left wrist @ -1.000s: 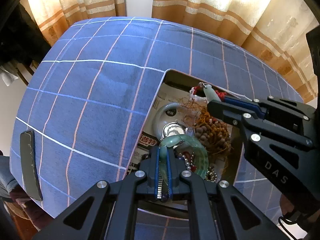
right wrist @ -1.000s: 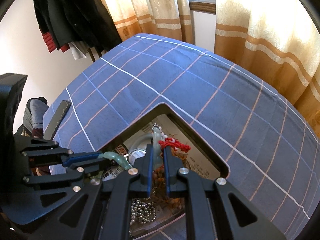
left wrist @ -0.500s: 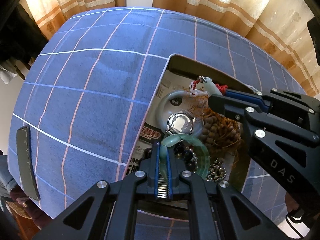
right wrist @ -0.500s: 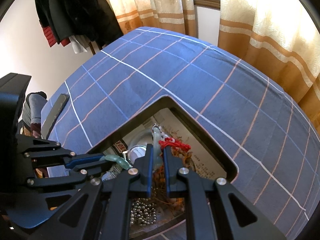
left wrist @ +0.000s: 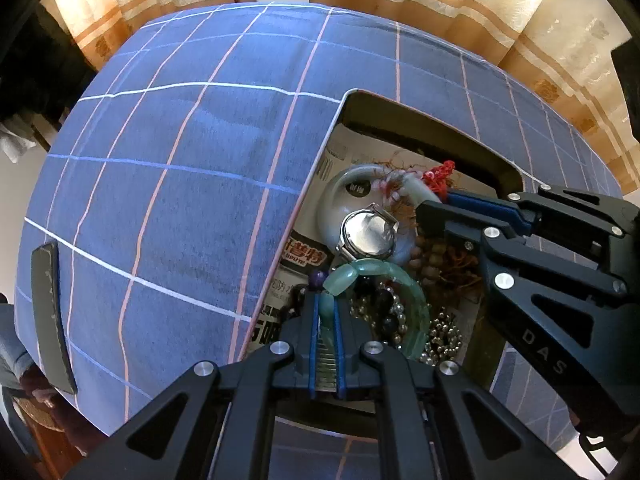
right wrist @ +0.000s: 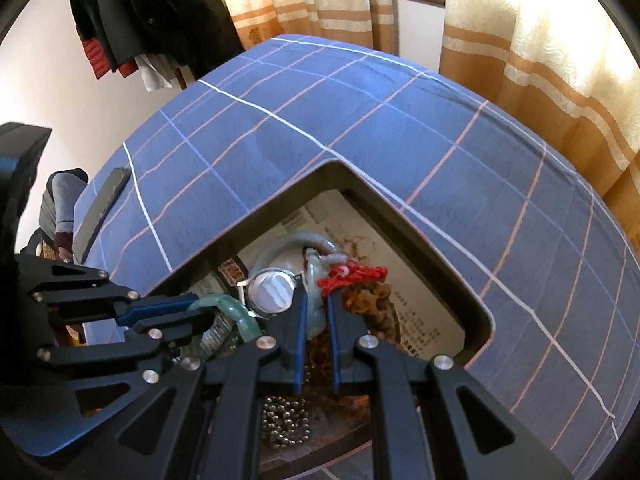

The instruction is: Organize jewelry

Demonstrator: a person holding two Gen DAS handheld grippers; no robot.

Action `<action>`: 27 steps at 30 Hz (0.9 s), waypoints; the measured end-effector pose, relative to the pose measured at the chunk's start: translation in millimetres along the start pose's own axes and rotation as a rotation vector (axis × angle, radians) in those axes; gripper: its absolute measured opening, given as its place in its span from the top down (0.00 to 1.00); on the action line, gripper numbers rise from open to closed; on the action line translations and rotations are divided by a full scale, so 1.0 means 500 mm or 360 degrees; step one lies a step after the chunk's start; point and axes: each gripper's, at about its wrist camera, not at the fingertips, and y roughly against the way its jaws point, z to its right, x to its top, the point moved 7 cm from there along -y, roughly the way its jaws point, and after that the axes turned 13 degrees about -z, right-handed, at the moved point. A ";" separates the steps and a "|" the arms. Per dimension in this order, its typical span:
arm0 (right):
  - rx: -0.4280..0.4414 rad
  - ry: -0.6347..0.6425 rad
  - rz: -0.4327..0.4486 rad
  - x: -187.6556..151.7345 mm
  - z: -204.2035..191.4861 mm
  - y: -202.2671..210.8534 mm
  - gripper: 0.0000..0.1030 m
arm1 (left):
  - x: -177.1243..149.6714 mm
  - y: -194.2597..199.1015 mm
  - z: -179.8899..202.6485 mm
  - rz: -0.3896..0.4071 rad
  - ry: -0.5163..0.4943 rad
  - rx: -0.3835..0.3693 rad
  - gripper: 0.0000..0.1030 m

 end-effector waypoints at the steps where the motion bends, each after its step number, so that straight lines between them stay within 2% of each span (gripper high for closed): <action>1: 0.0004 -0.0004 -0.0004 -0.001 0.001 -0.001 0.83 | -0.002 -0.001 -0.002 -0.0005 0.0008 0.0014 0.87; 2: 0.0014 -0.0008 -0.0010 -0.003 0.001 -0.001 0.83 | -0.003 -0.001 -0.004 -0.0006 0.0016 0.0021 0.82; 3: 0.0013 -0.0009 -0.0013 -0.005 0.002 -0.001 0.81 | -0.005 0.001 -0.005 0.0002 0.0028 0.0023 0.68; 4: 0.0014 -0.0009 -0.0015 -0.007 0.001 0.001 0.73 | -0.008 0.006 -0.006 0.0018 0.0037 0.0021 0.58; 5: 0.0018 -0.0010 -0.0011 -0.010 0.001 0.005 0.61 | -0.011 0.010 -0.005 0.0023 0.0039 -0.0001 0.56; 6: 0.0006 -0.0022 0.0009 -0.014 0.003 0.013 0.57 | -0.015 0.016 -0.002 0.0026 0.0036 0.0007 0.54; 7: -0.0003 -0.0031 0.0023 -0.015 0.005 0.020 0.45 | -0.020 0.022 0.000 0.0034 0.0034 0.0013 0.52; 8: -0.0016 -0.0045 0.0042 -0.019 0.008 0.030 0.38 | -0.024 0.030 0.002 0.0046 0.0035 0.0020 0.50; 12: -0.0040 -0.0073 0.0072 -0.038 0.019 0.076 0.38 | -0.040 0.074 0.004 0.0096 0.0045 0.0044 0.48; 16: -0.0036 -0.0153 0.0121 -0.063 0.034 0.138 0.31 | -0.062 0.155 -0.002 0.0217 0.0059 0.0065 0.48; 19: -0.0044 -0.0186 0.0177 -0.079 0.040 0.183 0.30 | -0.077 0.206 -0.007 0.0296 0.0089 0.0046 0.47; 27: -0.0044 -0.0196 0.0335 -0.086 0.036 0.255 0.27 | -0.090 0.265 -0.004 0.0397 0.0139 0.0053 0.47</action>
